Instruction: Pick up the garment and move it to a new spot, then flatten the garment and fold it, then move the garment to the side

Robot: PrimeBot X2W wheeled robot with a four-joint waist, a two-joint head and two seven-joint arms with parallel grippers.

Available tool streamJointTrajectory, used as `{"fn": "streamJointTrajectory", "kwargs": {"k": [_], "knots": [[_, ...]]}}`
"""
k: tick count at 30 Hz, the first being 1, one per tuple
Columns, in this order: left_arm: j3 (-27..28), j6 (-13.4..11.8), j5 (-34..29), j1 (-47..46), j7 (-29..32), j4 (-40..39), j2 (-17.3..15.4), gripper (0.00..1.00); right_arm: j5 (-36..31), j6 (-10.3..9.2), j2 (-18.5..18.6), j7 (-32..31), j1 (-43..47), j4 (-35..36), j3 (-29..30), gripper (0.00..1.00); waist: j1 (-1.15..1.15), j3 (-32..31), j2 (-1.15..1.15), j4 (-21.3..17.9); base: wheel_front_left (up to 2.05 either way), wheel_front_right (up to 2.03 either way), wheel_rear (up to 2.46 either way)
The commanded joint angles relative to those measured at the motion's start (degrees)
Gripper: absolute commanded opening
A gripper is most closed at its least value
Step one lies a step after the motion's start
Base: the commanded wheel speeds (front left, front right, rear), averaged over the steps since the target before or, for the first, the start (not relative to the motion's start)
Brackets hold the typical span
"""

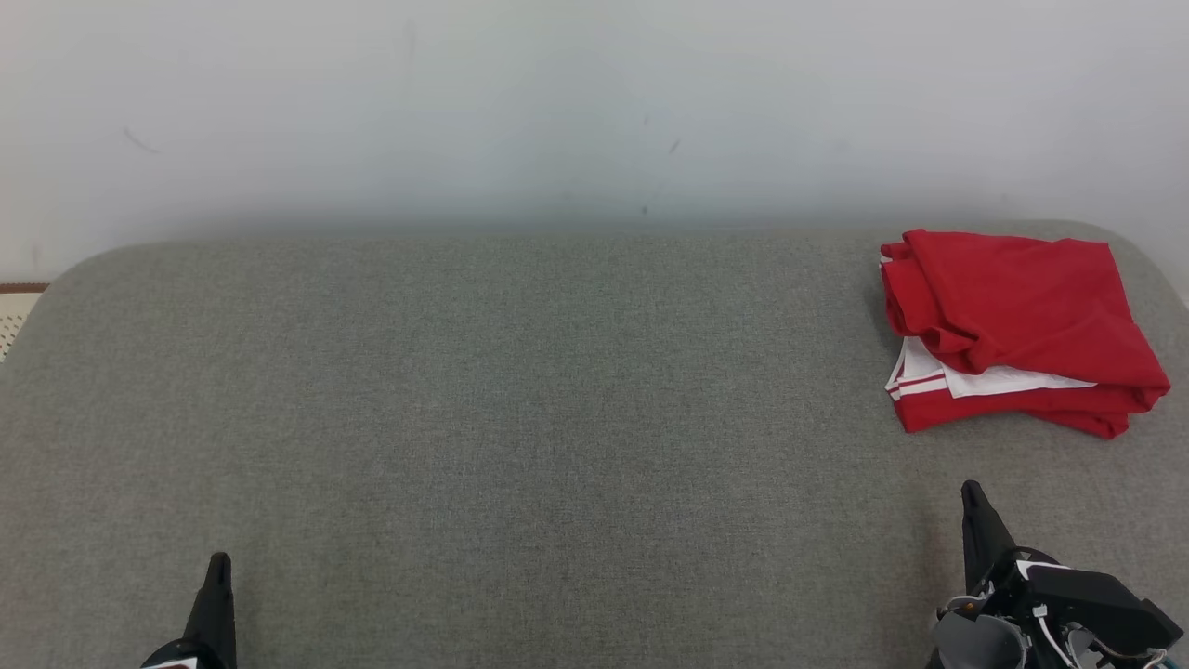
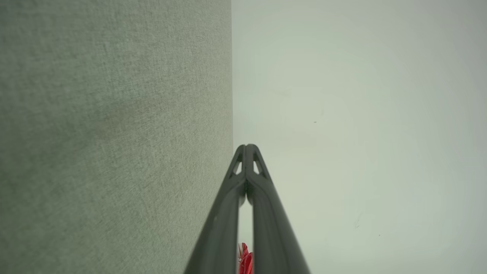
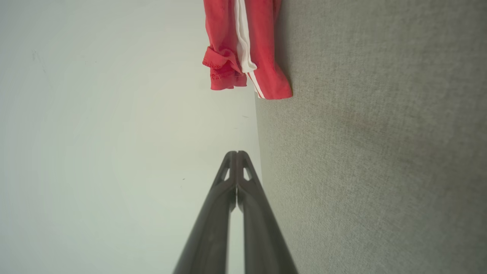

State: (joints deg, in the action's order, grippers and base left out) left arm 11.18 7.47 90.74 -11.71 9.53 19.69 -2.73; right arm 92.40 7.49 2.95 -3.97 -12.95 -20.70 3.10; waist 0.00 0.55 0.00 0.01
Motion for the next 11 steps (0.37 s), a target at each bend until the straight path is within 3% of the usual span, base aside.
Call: {"fn": "streamJointTrajectory", "kwargs": {"k": [1, 11], "knots": [[0.19, 0.13, 0.36, -0.19, 0.02, 0.06, -0.27, 0.00, -0.02, 0.00, -0.11, 0.05, -0.14, 0.01, 0.06, 0.00, 0.00, 0.00, 0.00, 0.00, 0.00, 0.00, 0.00], [0.19, 0.13, 0.36, -0.18, 0.02, 0.07, -0.27, 0.00, -0.02, 0.00, -0.11, 0.05, -0.14, 0.03, 0.08, 0.00, 0.00, 0.00, 0.00, 0.00, 0.00, 0.00, 0.00]]}}
